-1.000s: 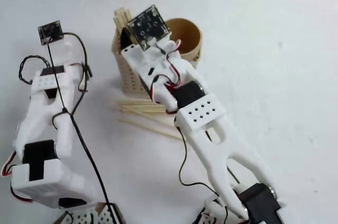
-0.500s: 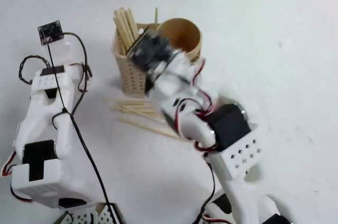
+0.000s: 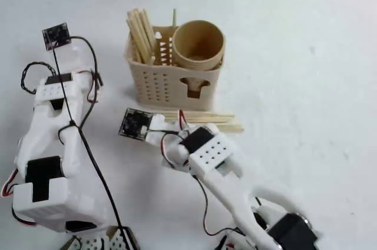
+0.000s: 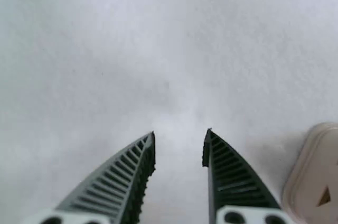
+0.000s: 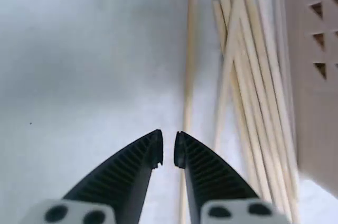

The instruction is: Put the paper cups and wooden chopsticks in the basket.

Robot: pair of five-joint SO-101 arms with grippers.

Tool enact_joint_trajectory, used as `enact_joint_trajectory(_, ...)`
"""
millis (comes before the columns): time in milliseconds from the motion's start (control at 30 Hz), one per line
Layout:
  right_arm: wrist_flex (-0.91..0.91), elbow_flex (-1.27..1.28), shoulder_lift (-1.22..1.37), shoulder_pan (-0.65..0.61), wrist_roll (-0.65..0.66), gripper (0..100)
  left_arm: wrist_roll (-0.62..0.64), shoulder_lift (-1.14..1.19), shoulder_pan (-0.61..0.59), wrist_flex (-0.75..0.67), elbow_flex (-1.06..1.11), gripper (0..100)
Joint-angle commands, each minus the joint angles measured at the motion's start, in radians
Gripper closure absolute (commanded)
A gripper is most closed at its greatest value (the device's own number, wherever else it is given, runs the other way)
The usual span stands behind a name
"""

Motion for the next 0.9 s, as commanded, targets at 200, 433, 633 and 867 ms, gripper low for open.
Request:
enact_joint_trajectory(200,-0.179,0.009,0.199,-0.007,0.086,88.5,-0.014,-0.028,0.01,-0.017,-0.014,83)
enact_joint_trajectory(433,-0.199,-0.002,0.257,0.007,0.086,88.5,-0.014,-0.028,0.01,-0.014,-0.014,83)
enact_joint_trajectory(633,-0.191,-0.025,0.282,0.012,0.081,90.6,-0.014,-0.028,0.01,-0.011,-0.012,83)
enact_joint_trajectory(867,-0.134,-0.015,0.242,0.019,0.051,98.1,-0.014,-0.028,0.01,-0.011,-0.014,83)
